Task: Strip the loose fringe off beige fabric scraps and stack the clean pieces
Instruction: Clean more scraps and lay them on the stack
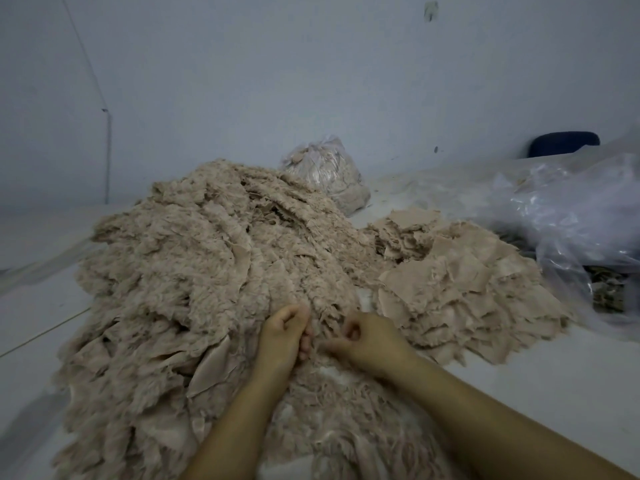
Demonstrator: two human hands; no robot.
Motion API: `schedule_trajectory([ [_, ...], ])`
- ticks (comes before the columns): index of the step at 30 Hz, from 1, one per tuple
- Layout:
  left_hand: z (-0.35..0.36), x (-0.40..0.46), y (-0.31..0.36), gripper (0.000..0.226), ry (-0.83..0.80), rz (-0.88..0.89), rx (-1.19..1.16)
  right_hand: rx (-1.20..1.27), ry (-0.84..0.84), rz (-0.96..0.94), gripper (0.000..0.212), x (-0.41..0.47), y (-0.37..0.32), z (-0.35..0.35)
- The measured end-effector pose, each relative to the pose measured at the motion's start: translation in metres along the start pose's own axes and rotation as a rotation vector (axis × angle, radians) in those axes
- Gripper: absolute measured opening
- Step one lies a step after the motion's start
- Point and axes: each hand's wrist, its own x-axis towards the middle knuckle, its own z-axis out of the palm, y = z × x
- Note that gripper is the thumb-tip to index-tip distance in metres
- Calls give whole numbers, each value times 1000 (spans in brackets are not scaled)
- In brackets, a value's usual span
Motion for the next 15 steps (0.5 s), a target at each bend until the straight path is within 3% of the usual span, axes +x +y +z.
schedule_trajectory([
  [1, 1, -1, 0, 11, -51, 46, 32, -22, 19, -46, 29, 0, 1, 3],
  [4, -2, 1, -5, 39, -245, 208, 324, 121, 69, -360, 23, -9, 2, 5],
  [7, -5, 11, -9, 45, -202, 371, 665, 241, 15, -525, 23, -19, 9, 1],
  [11, -3, 15, -10, 33, -101, 310, 624, 643, -32, -317, 29, -16, 27, -2],
  [15, -9, 14, -4, 23, -232, 167, 442, 819, 165, 44, 33, 1, 29, 6],
])
